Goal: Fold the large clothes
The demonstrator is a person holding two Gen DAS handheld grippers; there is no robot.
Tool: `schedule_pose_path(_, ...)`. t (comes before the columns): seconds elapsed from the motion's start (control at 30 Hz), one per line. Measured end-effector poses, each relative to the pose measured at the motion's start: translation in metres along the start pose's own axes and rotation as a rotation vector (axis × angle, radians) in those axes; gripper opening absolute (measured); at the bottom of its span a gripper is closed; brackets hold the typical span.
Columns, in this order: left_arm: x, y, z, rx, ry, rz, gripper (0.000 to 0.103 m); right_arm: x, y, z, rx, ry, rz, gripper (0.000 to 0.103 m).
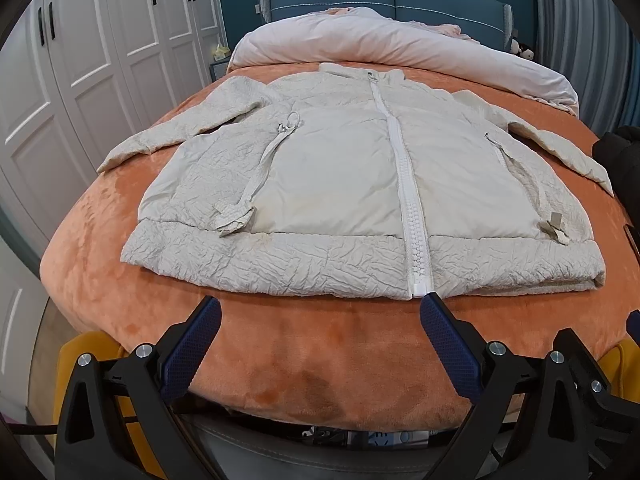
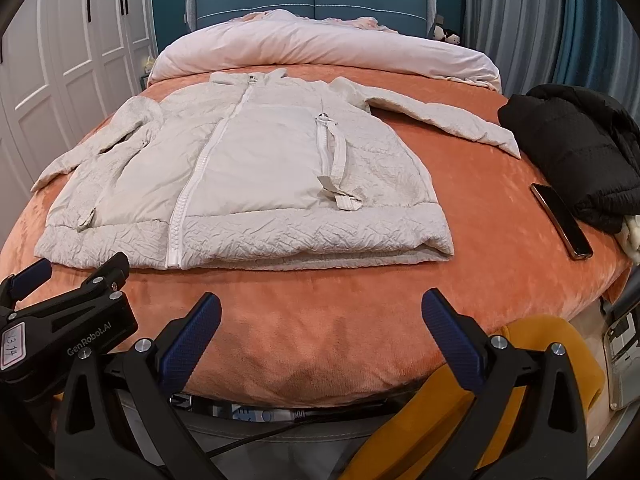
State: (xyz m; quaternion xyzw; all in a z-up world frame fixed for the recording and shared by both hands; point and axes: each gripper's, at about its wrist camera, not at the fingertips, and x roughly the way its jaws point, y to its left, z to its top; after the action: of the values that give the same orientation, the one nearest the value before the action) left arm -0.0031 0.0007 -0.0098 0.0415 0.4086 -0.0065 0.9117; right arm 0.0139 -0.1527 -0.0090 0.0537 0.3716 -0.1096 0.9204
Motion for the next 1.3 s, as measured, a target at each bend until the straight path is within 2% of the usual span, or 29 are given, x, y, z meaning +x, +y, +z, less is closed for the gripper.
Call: schedule_pose_path(1.3,0.0043,0.0011,-0.0061,-0.003,0.011,0.006,0.097,0.0048,0.0023,-0.0034,-0.003,0.012,0.007,0.098)
